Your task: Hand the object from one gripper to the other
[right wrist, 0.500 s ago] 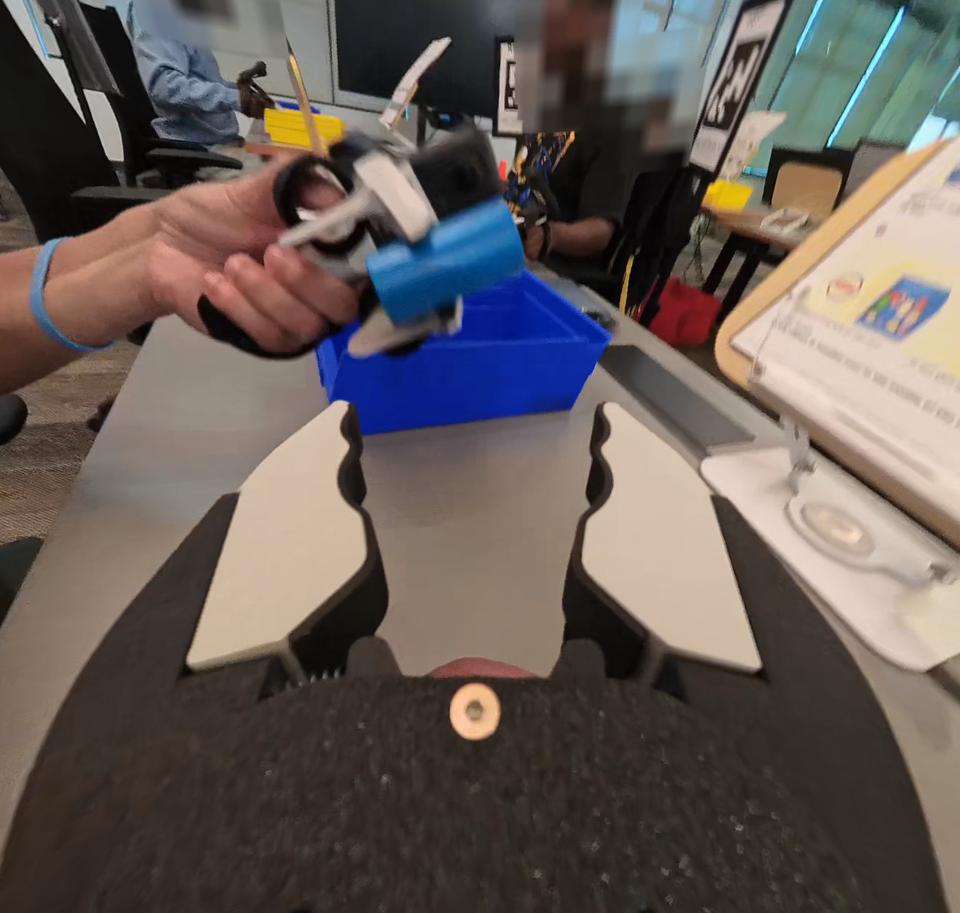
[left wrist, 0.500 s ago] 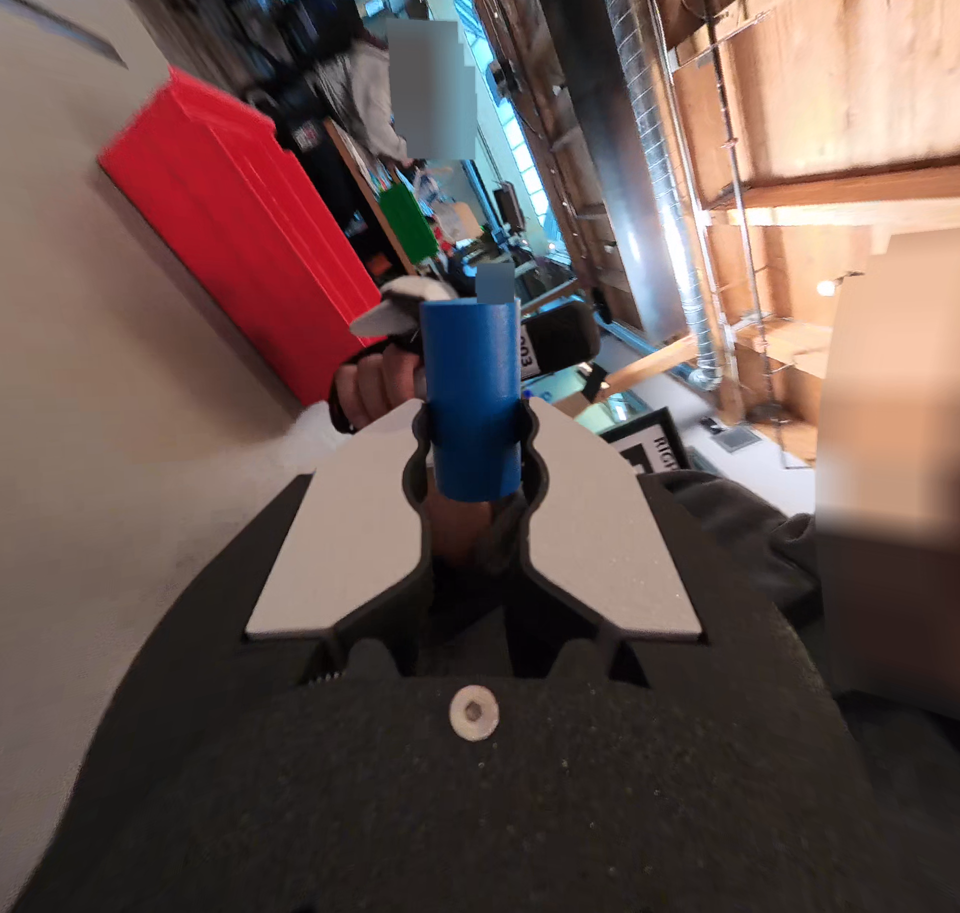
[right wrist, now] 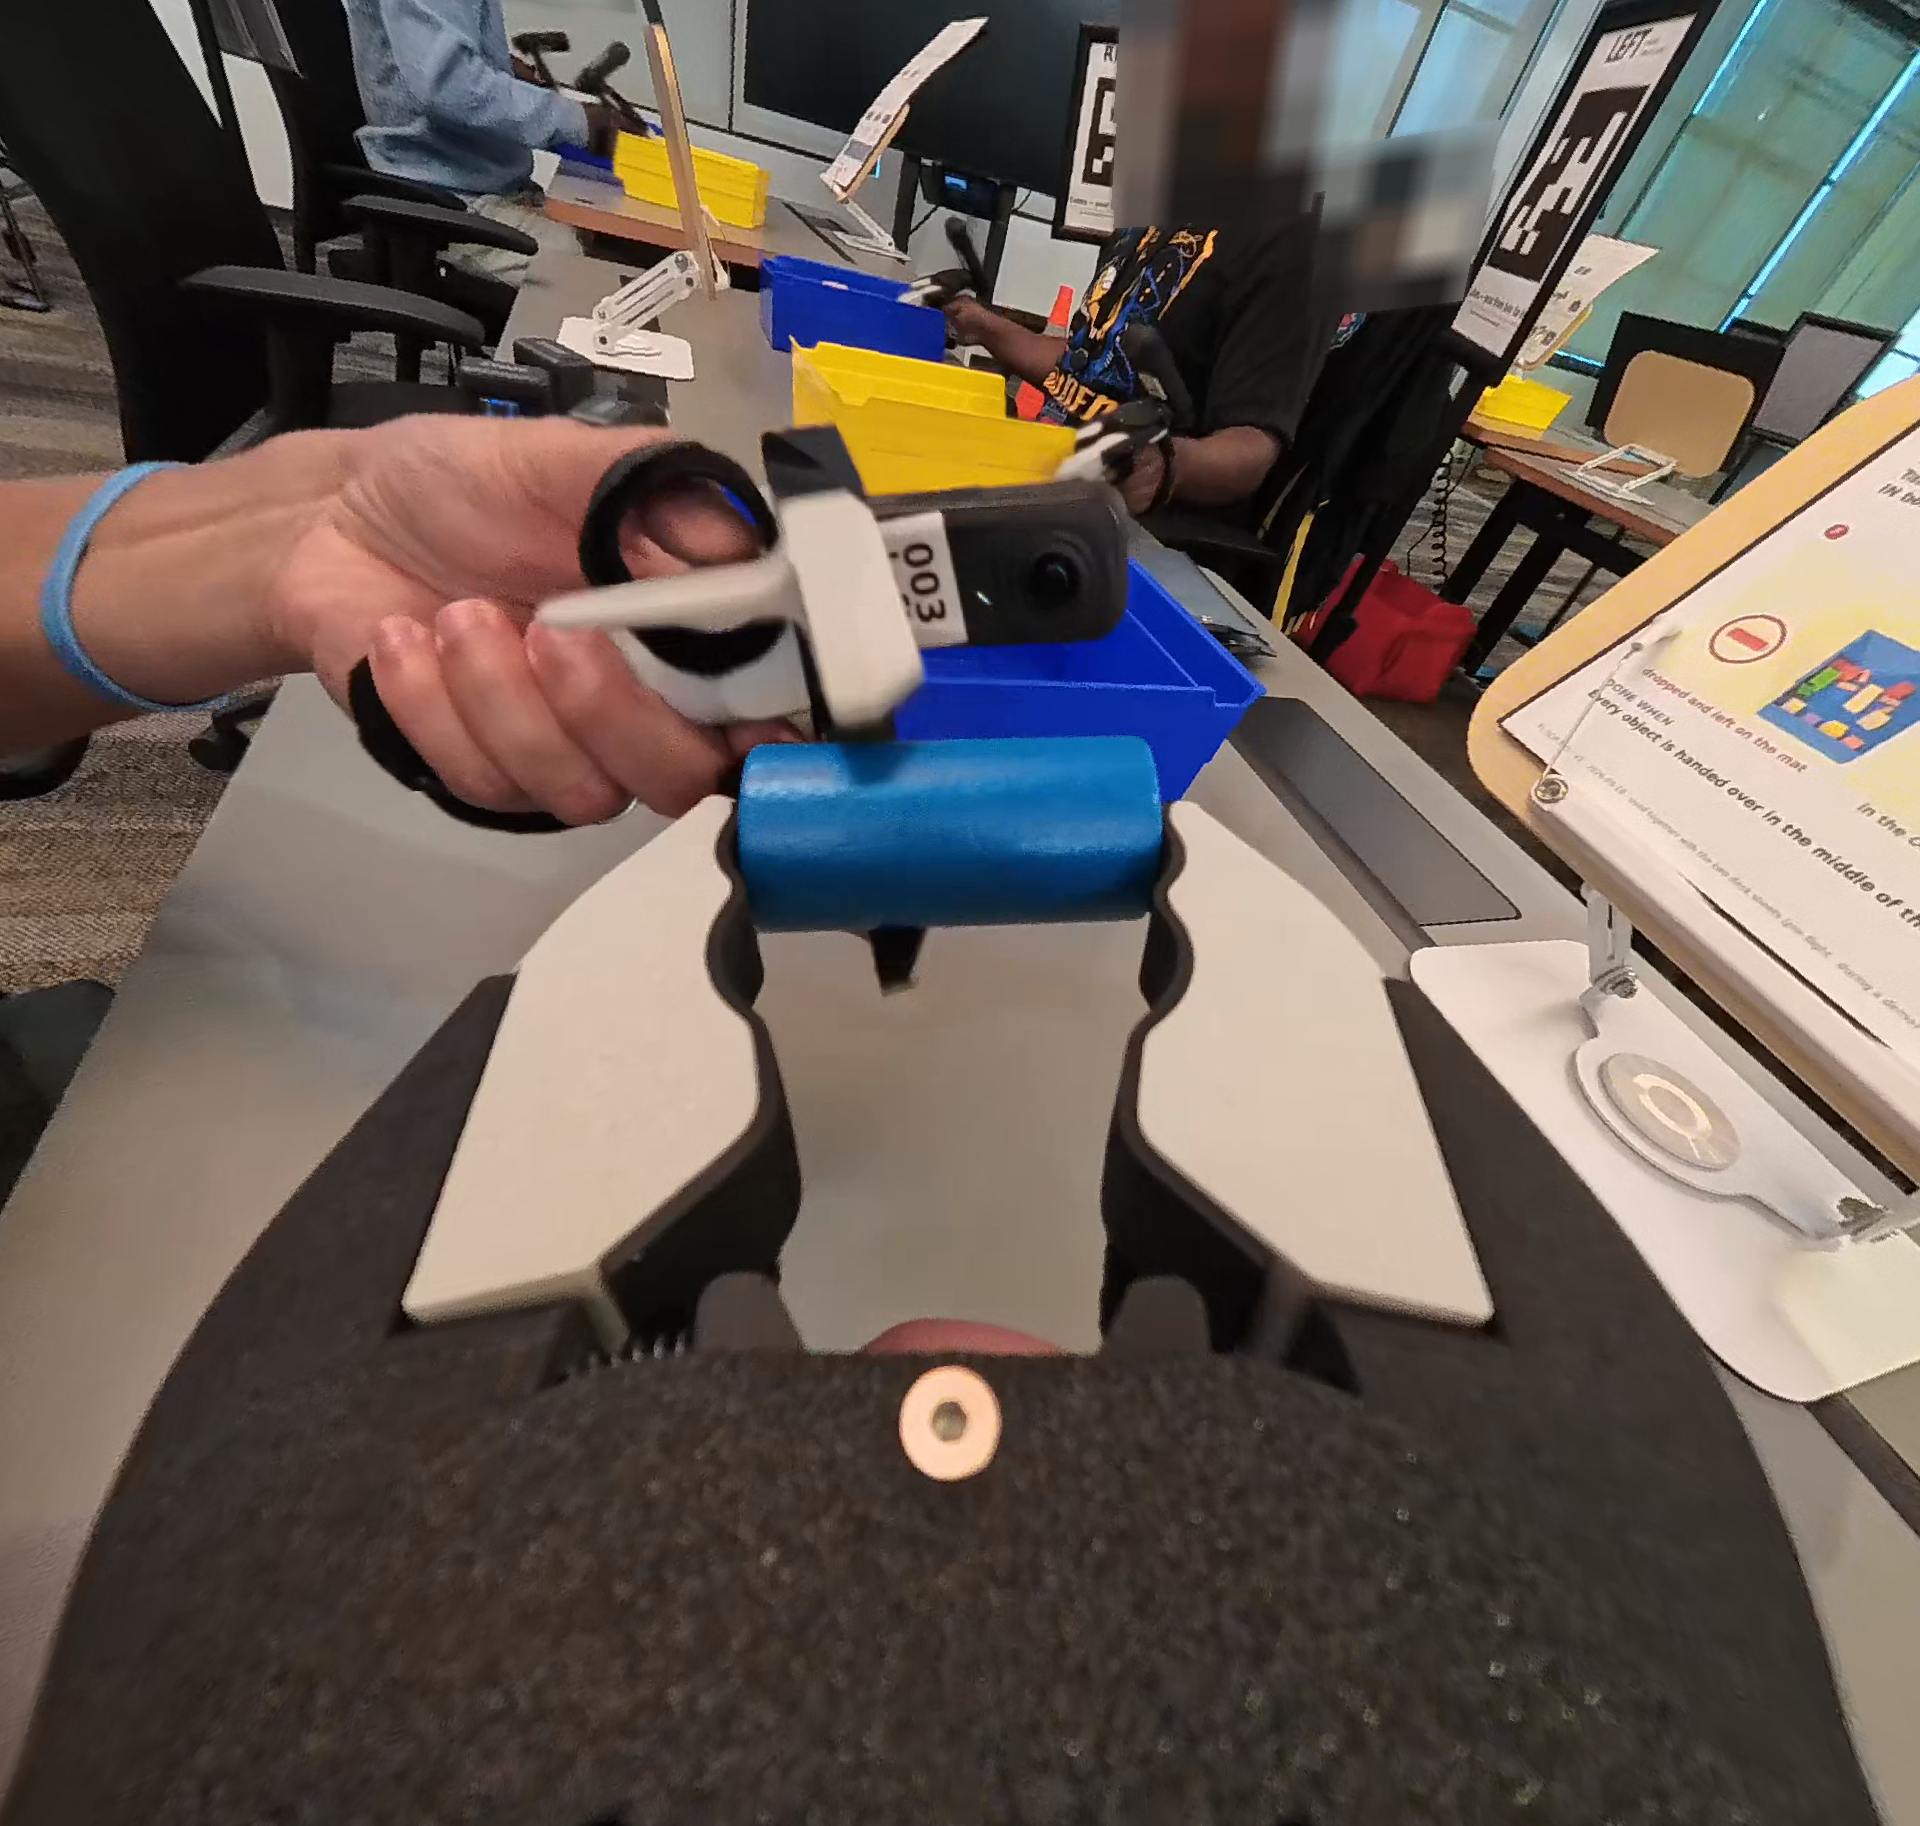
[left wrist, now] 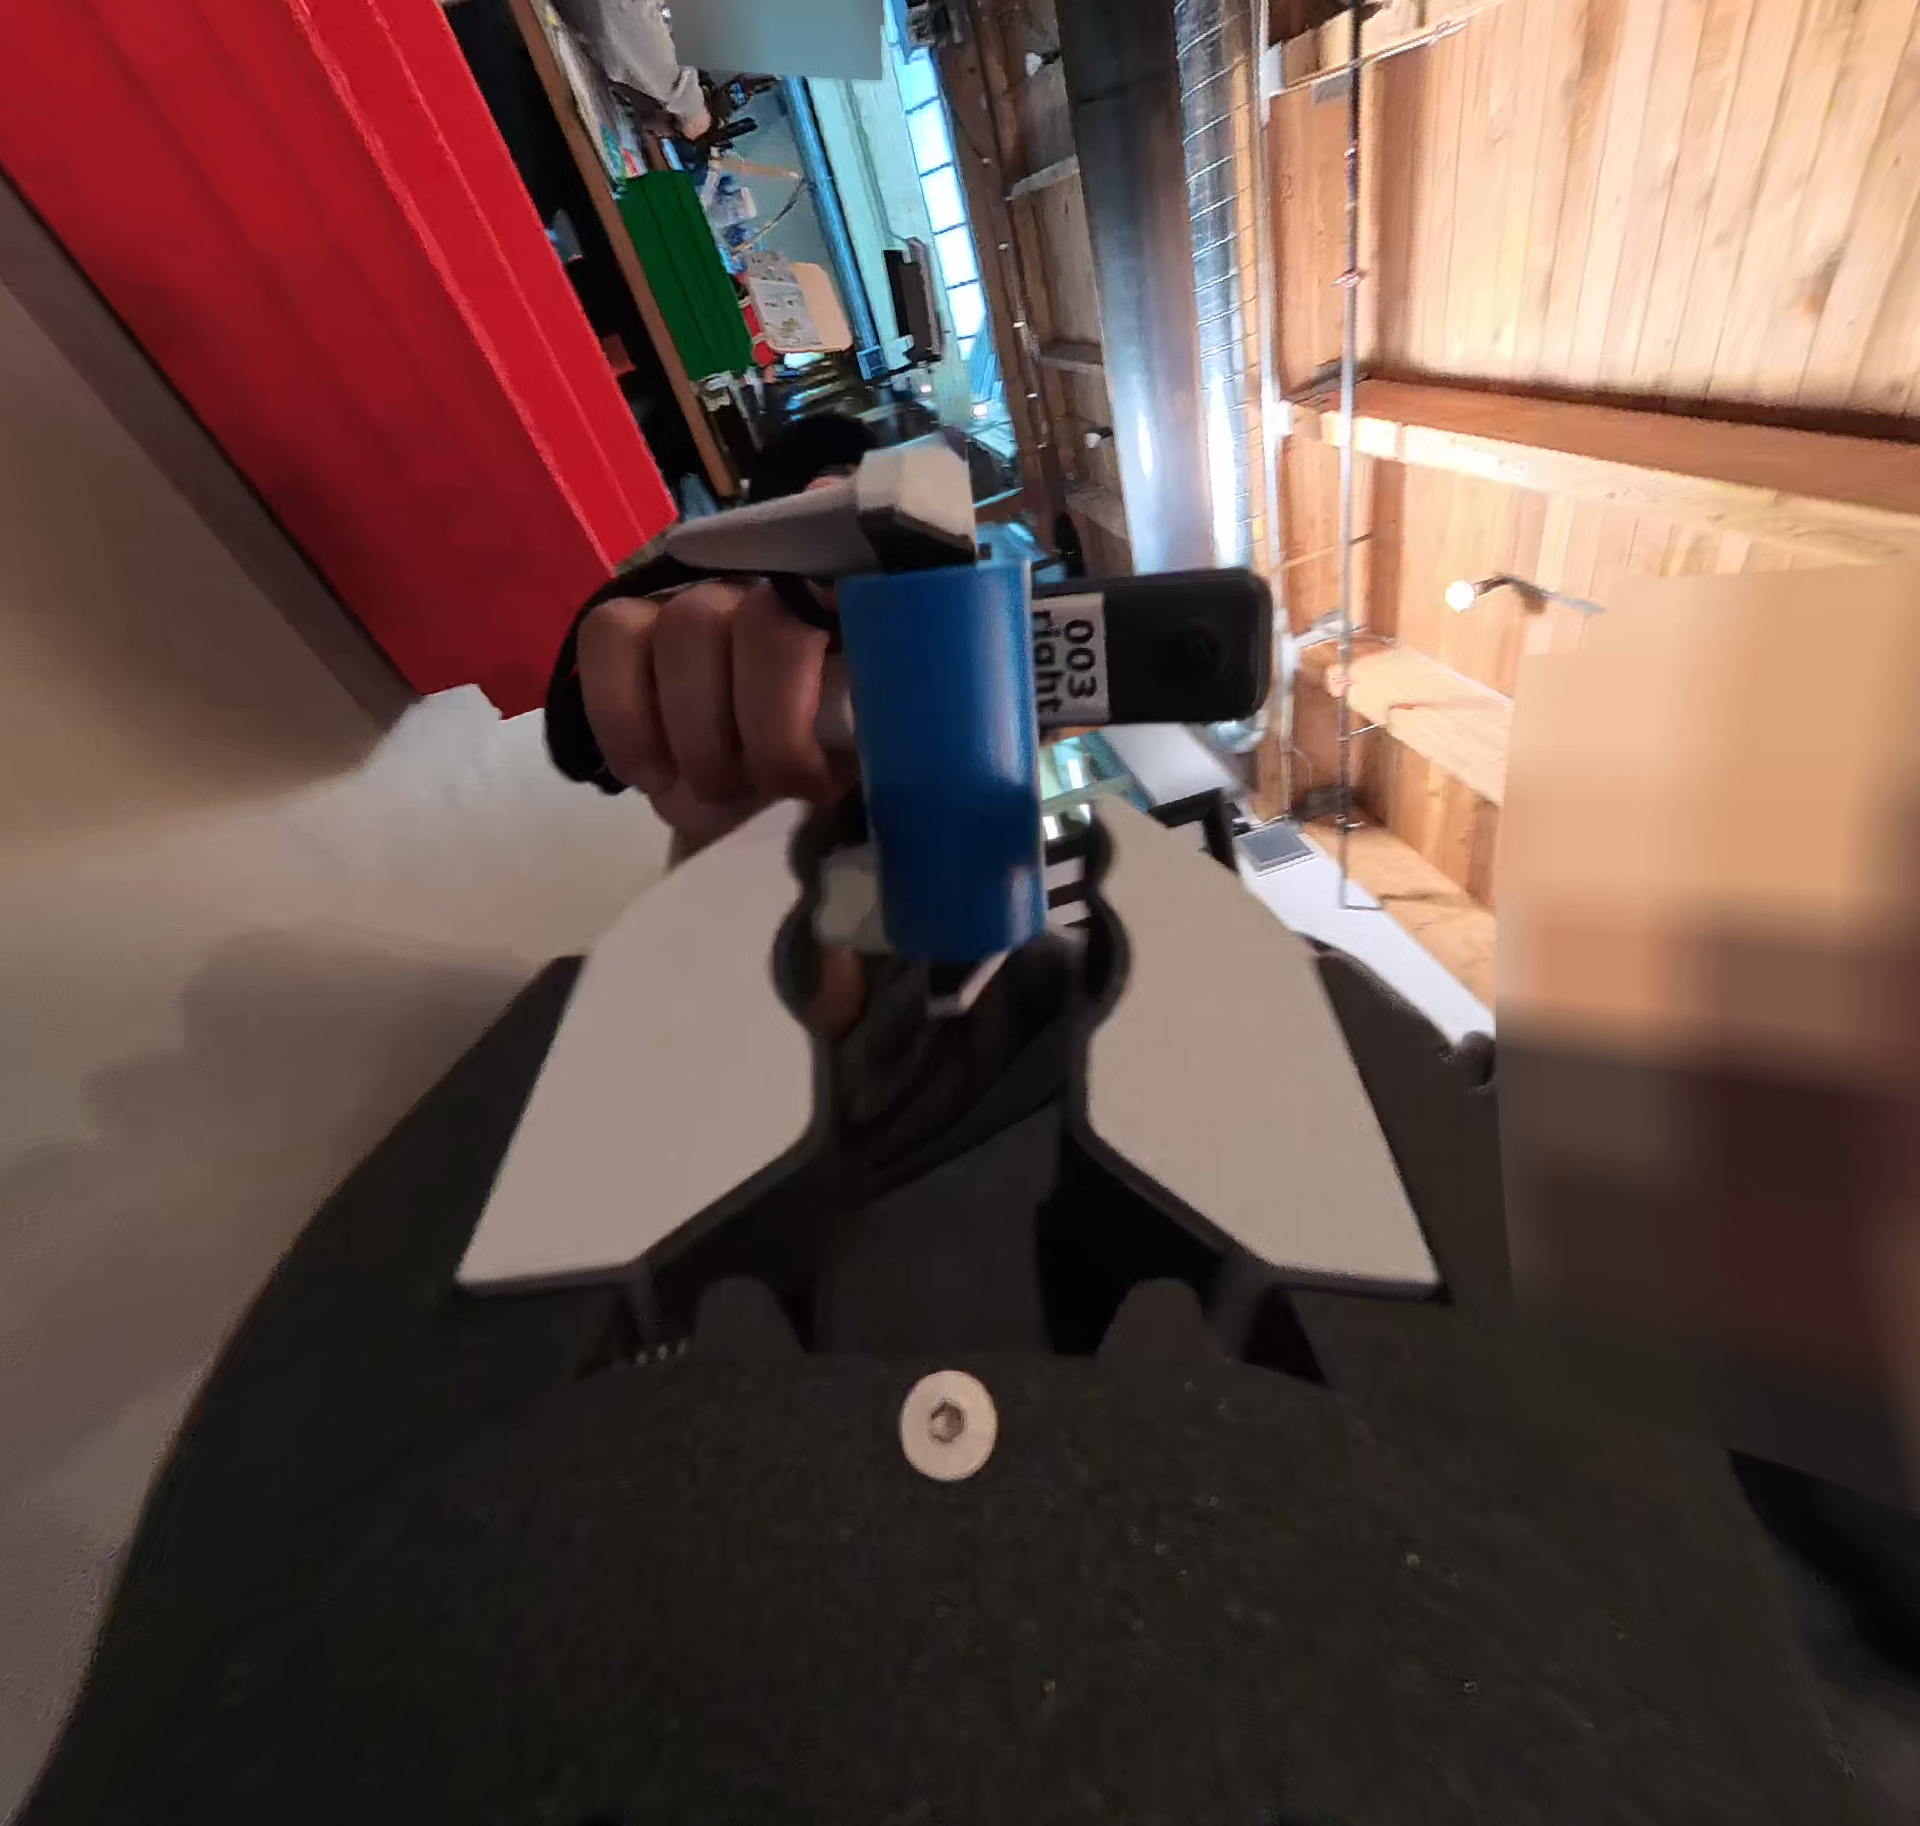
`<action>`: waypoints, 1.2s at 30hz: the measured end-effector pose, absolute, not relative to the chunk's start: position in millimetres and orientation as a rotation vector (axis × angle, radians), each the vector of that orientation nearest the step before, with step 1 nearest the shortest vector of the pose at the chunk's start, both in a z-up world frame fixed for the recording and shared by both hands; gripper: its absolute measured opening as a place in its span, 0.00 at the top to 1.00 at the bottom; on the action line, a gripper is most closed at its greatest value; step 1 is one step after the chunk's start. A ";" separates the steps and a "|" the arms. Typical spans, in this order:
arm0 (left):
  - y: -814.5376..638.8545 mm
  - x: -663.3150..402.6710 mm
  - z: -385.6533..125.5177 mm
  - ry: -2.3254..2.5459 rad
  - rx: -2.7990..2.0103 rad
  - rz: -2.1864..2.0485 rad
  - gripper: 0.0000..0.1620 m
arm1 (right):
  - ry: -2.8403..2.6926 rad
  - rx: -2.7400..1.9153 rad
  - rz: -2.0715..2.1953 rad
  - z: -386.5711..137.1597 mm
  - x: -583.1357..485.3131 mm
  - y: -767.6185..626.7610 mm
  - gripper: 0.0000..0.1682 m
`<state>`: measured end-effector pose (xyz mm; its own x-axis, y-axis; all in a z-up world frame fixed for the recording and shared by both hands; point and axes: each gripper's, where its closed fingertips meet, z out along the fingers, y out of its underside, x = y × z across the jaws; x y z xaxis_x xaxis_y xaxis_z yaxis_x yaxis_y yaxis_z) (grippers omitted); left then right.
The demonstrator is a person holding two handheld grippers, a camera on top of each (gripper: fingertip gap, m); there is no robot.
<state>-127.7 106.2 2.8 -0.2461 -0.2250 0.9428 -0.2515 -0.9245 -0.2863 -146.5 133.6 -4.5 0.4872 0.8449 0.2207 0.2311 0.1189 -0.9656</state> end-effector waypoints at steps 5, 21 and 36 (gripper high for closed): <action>93.8 -173.5 -15.9 -0.866 2.245 2.316 0.64 | -0.883 -1.452 0.576 15.2 -102.6 126.9 0.57; 65.2 -241.3 -59.3 -0.685 2.541 2.365 0.71 | -0.061 -2.535 0.018 -131.1 194.1 189.7 0.57; 47.1 -241.4 -62.8 -0.856 2.648 2.231 0.71 | -0.151 -3.203 0.063 -198.4 180.7 198.6 0.57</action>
<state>-241.4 47.1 -62.8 0.1425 -0.5986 0.7883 -0.0826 -0.8008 -0.5932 180.7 198.6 -198.4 0.9948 0.0926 -0.0426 0.0951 -0.9934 0.0634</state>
